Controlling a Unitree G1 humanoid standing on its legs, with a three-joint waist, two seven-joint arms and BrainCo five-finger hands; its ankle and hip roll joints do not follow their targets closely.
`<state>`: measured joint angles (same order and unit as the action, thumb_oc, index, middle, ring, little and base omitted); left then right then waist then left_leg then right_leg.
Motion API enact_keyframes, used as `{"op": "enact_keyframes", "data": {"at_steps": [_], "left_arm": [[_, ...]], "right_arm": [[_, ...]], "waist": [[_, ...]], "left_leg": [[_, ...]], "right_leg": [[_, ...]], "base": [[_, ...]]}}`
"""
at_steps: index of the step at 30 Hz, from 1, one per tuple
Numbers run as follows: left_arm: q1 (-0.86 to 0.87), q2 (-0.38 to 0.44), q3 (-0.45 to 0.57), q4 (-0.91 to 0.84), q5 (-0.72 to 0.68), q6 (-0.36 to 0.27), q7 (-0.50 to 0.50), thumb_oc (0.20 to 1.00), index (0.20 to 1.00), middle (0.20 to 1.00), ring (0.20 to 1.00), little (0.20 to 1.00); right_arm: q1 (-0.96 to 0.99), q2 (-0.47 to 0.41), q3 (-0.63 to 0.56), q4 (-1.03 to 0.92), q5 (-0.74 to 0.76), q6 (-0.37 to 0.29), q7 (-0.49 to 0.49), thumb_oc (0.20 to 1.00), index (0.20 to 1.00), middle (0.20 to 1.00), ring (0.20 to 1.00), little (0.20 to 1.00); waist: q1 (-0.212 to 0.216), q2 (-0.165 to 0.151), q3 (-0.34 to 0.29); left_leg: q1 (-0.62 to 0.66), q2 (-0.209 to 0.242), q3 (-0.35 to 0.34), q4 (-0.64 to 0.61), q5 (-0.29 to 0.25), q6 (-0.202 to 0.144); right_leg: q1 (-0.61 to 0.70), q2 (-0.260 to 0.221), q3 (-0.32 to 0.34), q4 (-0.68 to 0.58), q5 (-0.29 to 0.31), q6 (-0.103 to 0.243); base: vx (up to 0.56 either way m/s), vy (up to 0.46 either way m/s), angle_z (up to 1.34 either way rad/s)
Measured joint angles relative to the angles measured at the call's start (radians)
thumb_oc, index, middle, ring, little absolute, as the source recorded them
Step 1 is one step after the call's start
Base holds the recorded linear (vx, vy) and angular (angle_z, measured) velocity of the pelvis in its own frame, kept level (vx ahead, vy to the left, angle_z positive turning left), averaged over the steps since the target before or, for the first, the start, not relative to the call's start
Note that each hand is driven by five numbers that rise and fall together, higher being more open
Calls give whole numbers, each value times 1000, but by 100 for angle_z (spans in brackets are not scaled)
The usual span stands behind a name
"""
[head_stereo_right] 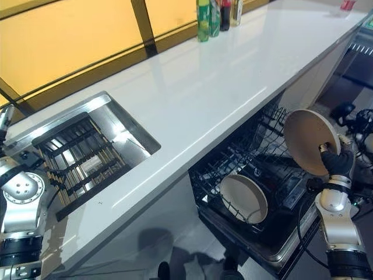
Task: Pick up plates and place into dishwasher.
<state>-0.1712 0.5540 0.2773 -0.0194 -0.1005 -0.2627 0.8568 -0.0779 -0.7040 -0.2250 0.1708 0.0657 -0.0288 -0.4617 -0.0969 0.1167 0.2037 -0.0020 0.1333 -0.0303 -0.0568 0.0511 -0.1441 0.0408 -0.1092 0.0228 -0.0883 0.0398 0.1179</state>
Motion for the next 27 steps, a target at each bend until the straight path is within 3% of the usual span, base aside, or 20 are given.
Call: {"op": "enact_keyframes", "data": {"at_steps": [13,27], "left_arm": [[-86,0,-112,7,2,2,89,1000,1000,1000,1000,1000],[-160,15,-120,19,2,2,107,1000,1000,1000,1000,1000]], "right_arm": [[-261,-69,137,137,-44,-65,-113,200,200,200,200,200],[-294,-51,287,178,-109,-73,-113,200,200,200,200,200]], "waist": [[4,69,145],[30,55,205]], "left_leg": [[-95,-14,-13,31,9,4],[-134,-19,-27,37,17,7]], "right_leg": [[-82,-12,-3,15,10,4],[-118,-14,-14,32,9,6]], "base": [[-64,39,2],[-48,-21,3]]}}
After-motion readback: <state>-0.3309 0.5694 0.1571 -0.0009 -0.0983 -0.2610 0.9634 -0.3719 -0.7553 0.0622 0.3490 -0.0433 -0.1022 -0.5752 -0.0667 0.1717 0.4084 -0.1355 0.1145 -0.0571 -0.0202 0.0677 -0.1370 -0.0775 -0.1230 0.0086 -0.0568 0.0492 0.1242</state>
